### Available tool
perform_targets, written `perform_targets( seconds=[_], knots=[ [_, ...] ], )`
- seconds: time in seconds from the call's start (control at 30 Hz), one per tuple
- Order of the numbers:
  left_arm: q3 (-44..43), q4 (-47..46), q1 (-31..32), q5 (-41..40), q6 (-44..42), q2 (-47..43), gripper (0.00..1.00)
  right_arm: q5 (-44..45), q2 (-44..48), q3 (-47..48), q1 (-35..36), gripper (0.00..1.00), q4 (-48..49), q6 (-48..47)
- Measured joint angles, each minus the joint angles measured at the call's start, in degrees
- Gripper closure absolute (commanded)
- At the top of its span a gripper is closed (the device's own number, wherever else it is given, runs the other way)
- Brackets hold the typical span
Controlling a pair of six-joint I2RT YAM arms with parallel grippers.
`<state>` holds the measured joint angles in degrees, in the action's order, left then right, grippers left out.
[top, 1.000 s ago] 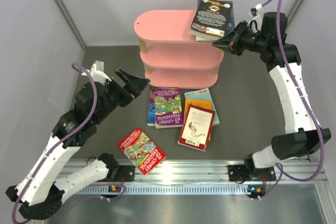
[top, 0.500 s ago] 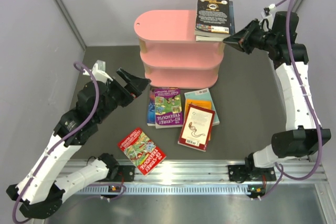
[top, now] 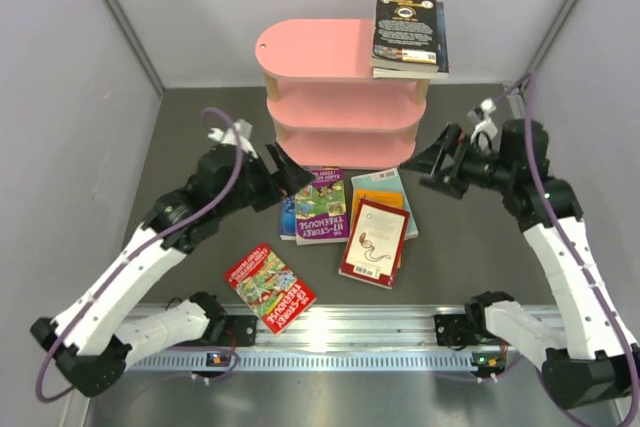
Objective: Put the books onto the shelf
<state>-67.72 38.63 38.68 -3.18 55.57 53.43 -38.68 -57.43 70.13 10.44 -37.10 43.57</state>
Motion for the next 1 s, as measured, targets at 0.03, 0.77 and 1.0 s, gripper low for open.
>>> perform_targets(
  seconds=[0.03, 0.77, 1.0],
  knots=[
    [0.9, 0.0, 0.5, 1.0, -0.1, 1.4, 0.08, 0.7, 1.7, -3.9, 0.0, 0.00, -1.2, -0.5],
    [17.8, -19.6, 12.1, 10.7, 3.8, 24.6, 0.06, 8.6, -0.9, -48.9, 13.3, 0.02, 8.9, 7.8],
    [21.0, -26.8, 12.6, 13.1, 6.4, 29.2, 0.06, 9.5, -1.0, -52.9, 16.9, 0.31, 22.9, 15.5]
  ],
)
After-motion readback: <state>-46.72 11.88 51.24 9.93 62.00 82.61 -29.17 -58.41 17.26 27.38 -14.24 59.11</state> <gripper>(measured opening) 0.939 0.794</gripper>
